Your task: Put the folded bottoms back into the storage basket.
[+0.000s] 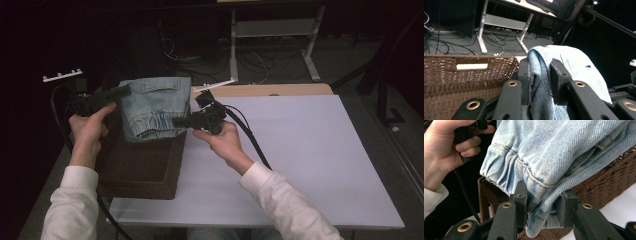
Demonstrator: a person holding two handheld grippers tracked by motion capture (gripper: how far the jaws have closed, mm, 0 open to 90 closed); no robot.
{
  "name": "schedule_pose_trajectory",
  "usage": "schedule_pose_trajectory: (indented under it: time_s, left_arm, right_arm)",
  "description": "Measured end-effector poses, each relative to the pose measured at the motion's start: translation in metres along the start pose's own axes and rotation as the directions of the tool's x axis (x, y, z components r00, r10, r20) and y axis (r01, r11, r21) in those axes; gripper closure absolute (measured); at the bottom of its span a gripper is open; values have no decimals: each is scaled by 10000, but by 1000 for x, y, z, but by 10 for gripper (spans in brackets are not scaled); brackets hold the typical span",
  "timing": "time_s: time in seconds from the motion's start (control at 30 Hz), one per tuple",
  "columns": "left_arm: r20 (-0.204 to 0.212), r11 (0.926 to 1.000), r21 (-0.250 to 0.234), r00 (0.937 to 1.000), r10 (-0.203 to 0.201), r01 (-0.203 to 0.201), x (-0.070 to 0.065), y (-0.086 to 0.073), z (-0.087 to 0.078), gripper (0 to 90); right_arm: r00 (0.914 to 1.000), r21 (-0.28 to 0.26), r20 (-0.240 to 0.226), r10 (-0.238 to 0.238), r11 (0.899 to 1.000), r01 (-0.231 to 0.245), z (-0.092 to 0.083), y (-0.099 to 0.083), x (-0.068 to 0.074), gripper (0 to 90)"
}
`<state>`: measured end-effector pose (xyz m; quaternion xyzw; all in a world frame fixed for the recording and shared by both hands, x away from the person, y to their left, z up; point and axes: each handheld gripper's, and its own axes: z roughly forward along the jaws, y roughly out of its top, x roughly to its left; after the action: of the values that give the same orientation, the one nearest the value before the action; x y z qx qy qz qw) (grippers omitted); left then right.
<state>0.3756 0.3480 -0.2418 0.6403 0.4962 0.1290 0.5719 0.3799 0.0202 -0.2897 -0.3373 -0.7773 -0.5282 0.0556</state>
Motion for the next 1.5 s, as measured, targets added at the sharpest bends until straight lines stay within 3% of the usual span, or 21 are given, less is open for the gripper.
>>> schedule_pose_trajectory:
  time_s: [0.6, 1.13, 1.5]
  left_arm:
    - [-620, 9984, 297, 9970, -468, 487, 38, -22, -5, 726]
    - [-1200, 9927, 745, 9891, -857, 951, 73, -32, 7, 730]
    - [-1608, 9891, 969, 9824, -948, 1113, 86, -35, 12, 732]
  right_arm:
    - [10000, 570, 36, 73, 9983, -74, 43, -8, -2, 648]
    - [9995, 1077, 195, 251, 9938, -270, 82, -11, -12, 645]
    - [9996, 1773, 270, -76, 9842, 27, 103, -10, -11, 637]
